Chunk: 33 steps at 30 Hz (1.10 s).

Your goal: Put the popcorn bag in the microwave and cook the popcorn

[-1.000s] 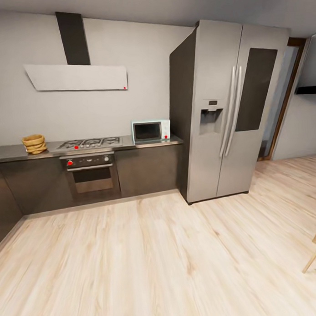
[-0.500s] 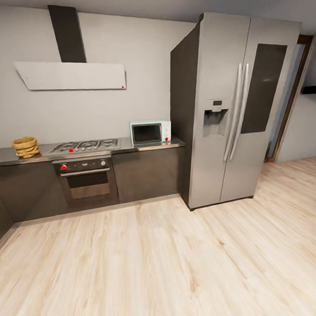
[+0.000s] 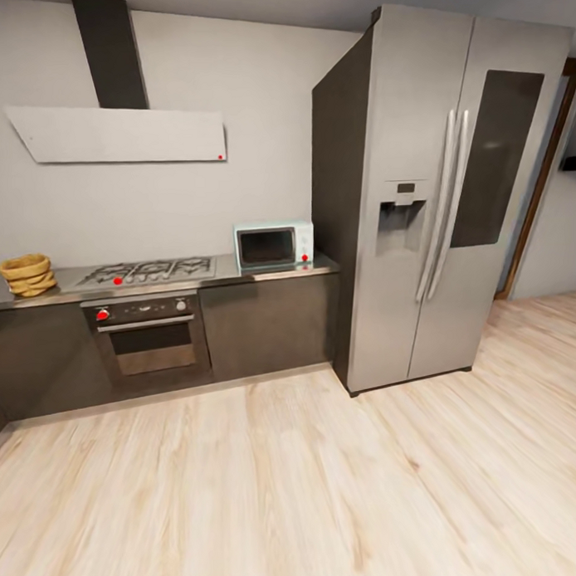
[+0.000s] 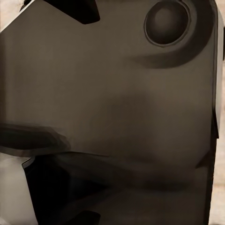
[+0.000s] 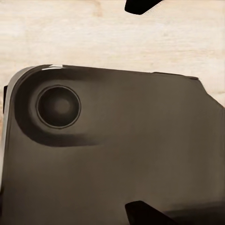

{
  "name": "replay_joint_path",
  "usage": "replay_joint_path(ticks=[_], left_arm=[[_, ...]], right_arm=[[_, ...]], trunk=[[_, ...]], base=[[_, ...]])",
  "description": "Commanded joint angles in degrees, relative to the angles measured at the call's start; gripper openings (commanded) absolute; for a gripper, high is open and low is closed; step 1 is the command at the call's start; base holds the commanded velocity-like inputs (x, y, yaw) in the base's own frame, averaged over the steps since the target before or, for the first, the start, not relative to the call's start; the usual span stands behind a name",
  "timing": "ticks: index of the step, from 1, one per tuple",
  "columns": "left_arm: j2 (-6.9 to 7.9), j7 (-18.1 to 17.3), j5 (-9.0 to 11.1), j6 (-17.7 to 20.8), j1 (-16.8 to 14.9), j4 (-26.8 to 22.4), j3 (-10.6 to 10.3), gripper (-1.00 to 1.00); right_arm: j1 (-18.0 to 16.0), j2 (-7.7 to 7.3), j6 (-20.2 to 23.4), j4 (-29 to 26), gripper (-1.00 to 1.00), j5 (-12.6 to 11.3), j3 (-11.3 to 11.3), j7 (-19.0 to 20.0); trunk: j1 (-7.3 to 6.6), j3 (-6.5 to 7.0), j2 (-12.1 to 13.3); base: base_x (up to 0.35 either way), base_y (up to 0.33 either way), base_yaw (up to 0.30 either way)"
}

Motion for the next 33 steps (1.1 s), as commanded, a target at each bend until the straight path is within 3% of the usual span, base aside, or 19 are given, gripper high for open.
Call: replay_joint_path(ticks=[1,15,22,27,33], left_arm=[[-0.01,0.0,0.4,-0.1,0.0,0.0,0.0,1.00],[-0.01,0.0,0.4,-0.1,0.0,0.0,0.0,1.00],[0.15,0.0,0.5,-0.1,0.0,0.0,0.0,1.00],[0.17,0.0,3.5,0.0,0.0,-0.1,-0.1,1.00],[0.17,0.0,3.7,0.0,0.0,-0.1,-0.1,1.00]], right_arm=[[0.0,-0.03,0.0,0.0,1.00,0.1,0.0,0.1],[0.0,0.10,-0.4,0.0,1.00,-0.7,-0.9,-0.3],[0.0,0.10,-0.4,0.0,1.00,-0.2,-0.2,-0.3],[0.0,0.09,-0.4,0.0,1.00,0.0,-0.1,-0.3],[0.0,0.07,-0.3,0.0,1.00,-0.1,-0.1,-0.3]], trunk=[[0.03,-0.05,0.0],[0.03,-0.05,0.0],[0.03,-0.05,0.0],[0.03,-0.05,0.0],[0.03,-0.05,0.0]], base=[[0.322,0.000,0.000],[0.321,-0.093,0.000],[0.320,-0.121,0.000],[0.320,-0.024,0.000],[0.320,0.000,0.000]])
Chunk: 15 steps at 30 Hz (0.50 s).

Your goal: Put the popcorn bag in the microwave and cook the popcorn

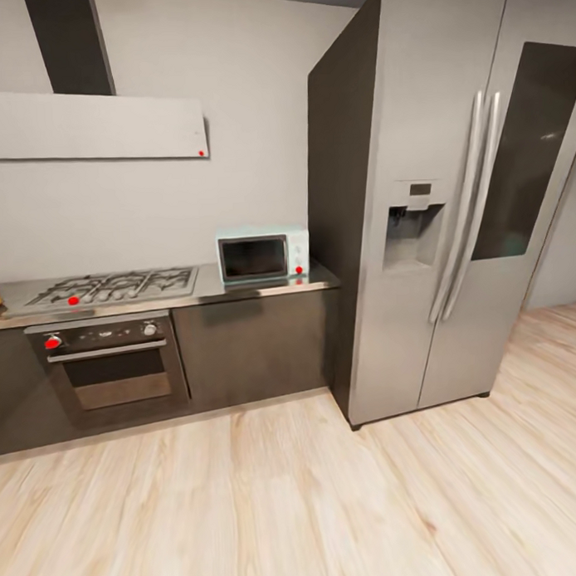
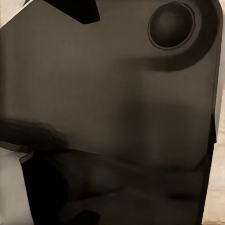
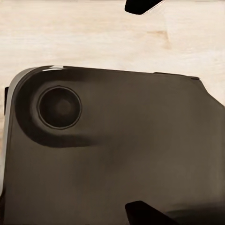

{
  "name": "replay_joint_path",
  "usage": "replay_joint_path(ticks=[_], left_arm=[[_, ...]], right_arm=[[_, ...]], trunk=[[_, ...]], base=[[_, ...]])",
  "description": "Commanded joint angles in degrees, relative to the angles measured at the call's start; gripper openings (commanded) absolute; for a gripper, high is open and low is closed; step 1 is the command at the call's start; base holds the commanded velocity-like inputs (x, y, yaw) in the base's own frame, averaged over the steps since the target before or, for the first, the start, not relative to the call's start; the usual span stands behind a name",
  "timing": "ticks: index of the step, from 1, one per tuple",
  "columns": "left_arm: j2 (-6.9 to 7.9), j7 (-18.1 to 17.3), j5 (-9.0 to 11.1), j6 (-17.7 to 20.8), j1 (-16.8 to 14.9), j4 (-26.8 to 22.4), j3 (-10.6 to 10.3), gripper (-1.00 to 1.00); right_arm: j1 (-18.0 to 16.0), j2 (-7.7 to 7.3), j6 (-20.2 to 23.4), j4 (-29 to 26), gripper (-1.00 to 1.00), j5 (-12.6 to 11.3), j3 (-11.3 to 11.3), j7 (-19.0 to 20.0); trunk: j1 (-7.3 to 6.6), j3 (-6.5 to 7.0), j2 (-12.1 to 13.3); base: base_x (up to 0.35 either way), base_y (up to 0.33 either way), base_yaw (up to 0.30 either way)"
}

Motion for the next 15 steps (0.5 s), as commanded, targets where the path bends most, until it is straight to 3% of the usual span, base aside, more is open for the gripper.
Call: replay_joint_path(ticks=[1,15], left_arm=[[-0.01,0.0,0.5,-0.1,0.0,0.0,0.0,1.00],[0.17,0.0,0.5,-0.1,0.0,0.0,0.0,1.00]], right_arm=[[0.0,0.01,-0.2,0.0,1.00,0.1,0.0,0.0],[0.0,0.03,0.0,0.0,1.00,0.2,-0.1,0.0]], trunk=[[0.03,-0.05,0.0],[0.03,-0.05,0.0]], base=[[0.320,0.000,0.000],[0.320,0.000,0.000]])
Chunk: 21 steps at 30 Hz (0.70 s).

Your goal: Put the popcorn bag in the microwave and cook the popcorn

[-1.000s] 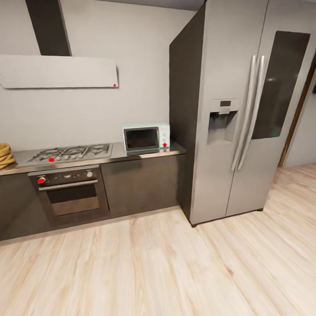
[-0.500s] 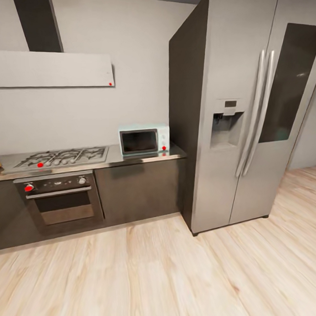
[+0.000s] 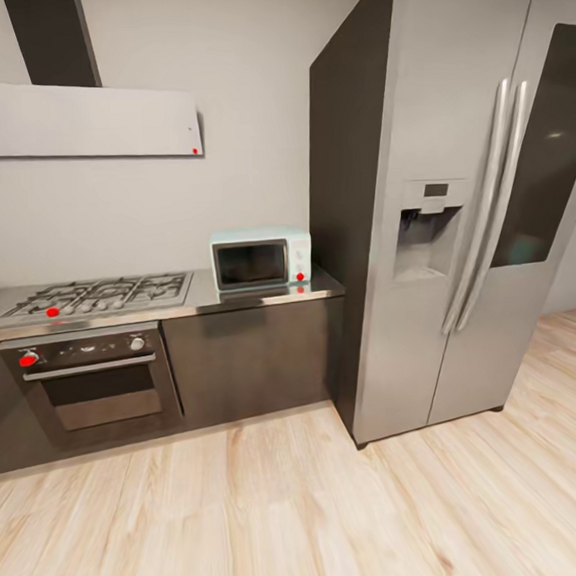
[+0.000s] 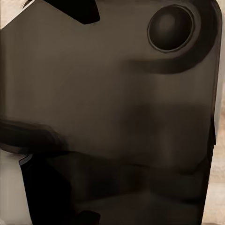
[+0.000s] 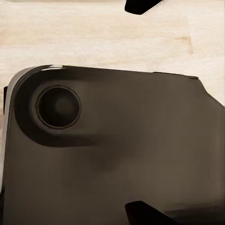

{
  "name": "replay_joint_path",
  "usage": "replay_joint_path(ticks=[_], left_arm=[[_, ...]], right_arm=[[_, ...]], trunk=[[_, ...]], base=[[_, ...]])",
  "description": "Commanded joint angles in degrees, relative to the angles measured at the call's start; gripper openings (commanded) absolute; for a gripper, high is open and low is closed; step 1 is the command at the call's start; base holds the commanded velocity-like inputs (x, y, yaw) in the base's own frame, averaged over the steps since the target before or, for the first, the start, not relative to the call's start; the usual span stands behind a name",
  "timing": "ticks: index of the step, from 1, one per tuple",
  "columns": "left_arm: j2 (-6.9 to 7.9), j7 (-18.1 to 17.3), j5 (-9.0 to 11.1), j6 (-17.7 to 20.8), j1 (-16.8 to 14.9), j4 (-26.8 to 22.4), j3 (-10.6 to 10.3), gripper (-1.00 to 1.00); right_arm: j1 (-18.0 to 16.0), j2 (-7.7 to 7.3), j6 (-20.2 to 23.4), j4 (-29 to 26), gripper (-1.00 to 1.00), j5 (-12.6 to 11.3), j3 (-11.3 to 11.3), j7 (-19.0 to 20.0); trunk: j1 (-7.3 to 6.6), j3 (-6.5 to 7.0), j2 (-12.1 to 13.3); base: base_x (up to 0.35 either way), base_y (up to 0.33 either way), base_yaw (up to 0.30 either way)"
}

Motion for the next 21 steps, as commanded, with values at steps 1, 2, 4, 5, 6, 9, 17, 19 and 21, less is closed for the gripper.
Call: replay_joint_path(ticks=[1,2,4,5,6,9,17,19,21], left_arm=[[0.05,0.0,0.5,-0.1,0.0,0.0,0.0,1.00],[0.09,0.0,0.6,-0.1,0.0,0.0,0.0,1.00],[0.14,0.0,0.6,-0.1,0.0,0.0,0.0,1.00],[0.15,0.0,0.6,-0.1,0.0,0.0,0.0,1.00],[0.16,0.0,0.6,-0.1,0.0,0.0,0.0,1.00],[0.16,0.0,0.5,-0.1,0.0,0.0,0.0,1.00],[0.16,0.0,0.6,-0.1,0.0,0.0,0.0,1.00],[0.16,0.0,0.6,-0.1,0.0,0.0,0.0,1.00],[0.16,0.0,0.6,-0.1,0.0,0.0,0.0,1.00]], right_arm=[[0.0,0.00,-0.1,0.0,1.00,0.1,0.0,0.0],[0.0,0.00,-0.2,0.0,1.00,0.0,0.0,0.0],[0.0,0.00,-0.2,0.0,1.00,0.0,-0.1,0.0],[0.0,0.00,-0.3,0.0,1.00,0.0,-0.1,0.0],[0.0,0.00,-0.3,0.0,1.00,0.0,-0.1,0.0],[0.0,0.00,-0.4,0.0,1.00,0.1,0.1,0.0],[0.0,-0.05,-0.4,0.0,1.00,0.1,0.2,0.0],[0.0,-0.08,-0.4,0.0,1.00,0.0,0.2,0.0],[0.0,-0.09,-0.4,0.0,1.00,0.0,0.1,0.0]], trunk=[[0.03,-0.05,0.0],[0.03,-0.05,0.0],[0.03,-0.05,0.0],[0.03,-0.05,0.0],[0.03,-0.05,0.0],[0.03,-0.05,0.0],[0.03,-0.05,0.0],[0.03,-0.05,0.0],[0.03,-0.05,0.0]], base=[[0.320,0.000,0.000],[0.320,0.000,0.000],[0.320,0.000,0.000],[0.320,0.000,0.000],[0.320,0.000,0.000],[0.320,0.000,0.000],[0.320,0.000,0.000],[0.320,0.000,0.000],[0.320,0.000,0.000]])
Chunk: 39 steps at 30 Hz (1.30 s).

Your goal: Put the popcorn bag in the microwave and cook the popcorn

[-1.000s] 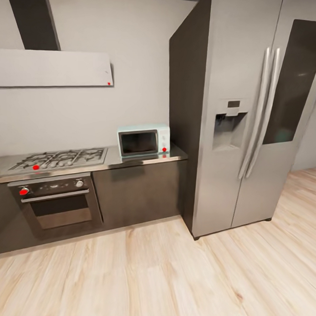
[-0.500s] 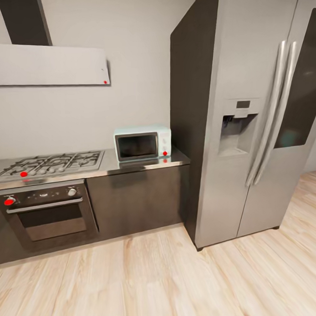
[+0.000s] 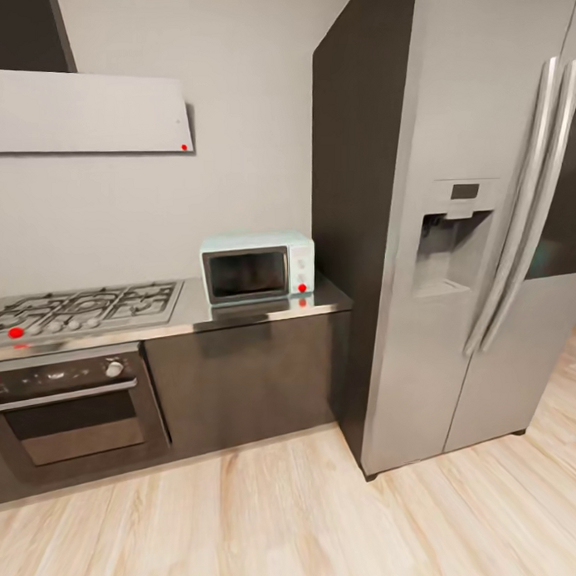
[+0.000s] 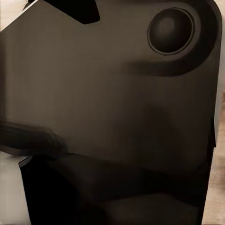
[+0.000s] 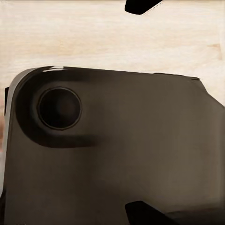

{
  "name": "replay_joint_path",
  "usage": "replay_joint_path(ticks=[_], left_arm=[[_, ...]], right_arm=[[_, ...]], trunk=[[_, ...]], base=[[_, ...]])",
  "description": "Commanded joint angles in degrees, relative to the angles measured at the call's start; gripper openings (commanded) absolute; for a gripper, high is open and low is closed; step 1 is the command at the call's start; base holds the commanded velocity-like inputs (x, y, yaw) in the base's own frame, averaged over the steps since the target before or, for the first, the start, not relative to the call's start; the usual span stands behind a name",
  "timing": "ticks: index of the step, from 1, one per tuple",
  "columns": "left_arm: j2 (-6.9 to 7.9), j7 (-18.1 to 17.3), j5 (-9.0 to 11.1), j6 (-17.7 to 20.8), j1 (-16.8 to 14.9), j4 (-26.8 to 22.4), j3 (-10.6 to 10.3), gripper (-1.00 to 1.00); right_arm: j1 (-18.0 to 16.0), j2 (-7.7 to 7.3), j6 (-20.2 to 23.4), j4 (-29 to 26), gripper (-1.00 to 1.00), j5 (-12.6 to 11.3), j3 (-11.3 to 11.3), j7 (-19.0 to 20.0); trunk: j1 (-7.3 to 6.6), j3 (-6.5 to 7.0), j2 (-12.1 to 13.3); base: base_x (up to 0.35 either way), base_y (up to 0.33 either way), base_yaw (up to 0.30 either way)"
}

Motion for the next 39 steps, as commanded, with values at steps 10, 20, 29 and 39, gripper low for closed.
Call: replay_joint_path(ticks=[10,20,29,39], left_arm=[[-0.01,0.0,0.5,-0.1,0.0,0.0,0.0,1.00],[-0.01,0.0,0.5,-0.1,0.0,0.0,0.0,1.00],[-0.01,0.0,0.5,-0.1,0.0,0.0,0.0,1.00],[0.11,0.0,1.2,-0.2,0.0,0.0,0.0,1.00]], right_arm=[[0.0,0.08,0.0,0.0,1.00,-0.2,-0.2,-0.1],[0.0,0.08,-0.1,0.0,1.00,-0.2,-0.1,-0.1],[0.0,0.08,-0.1,0.0,1.00,-0.1,0.0,-0.1],[0.0,-0.01,-0.3,0.0,1.00,0.0,-0.1,-0.1]], trunk=[[0.03,-0.05,0.0],[0.03,-0.05,0.0],[0.03,-0.05,0.0],[0.03,-0.05,0.0]], base=[[0.320,0.000,0.000],[0.320,-0.106,0.000],[0.315,-0.166,0.000],[0.313,-0.162,0.173]])
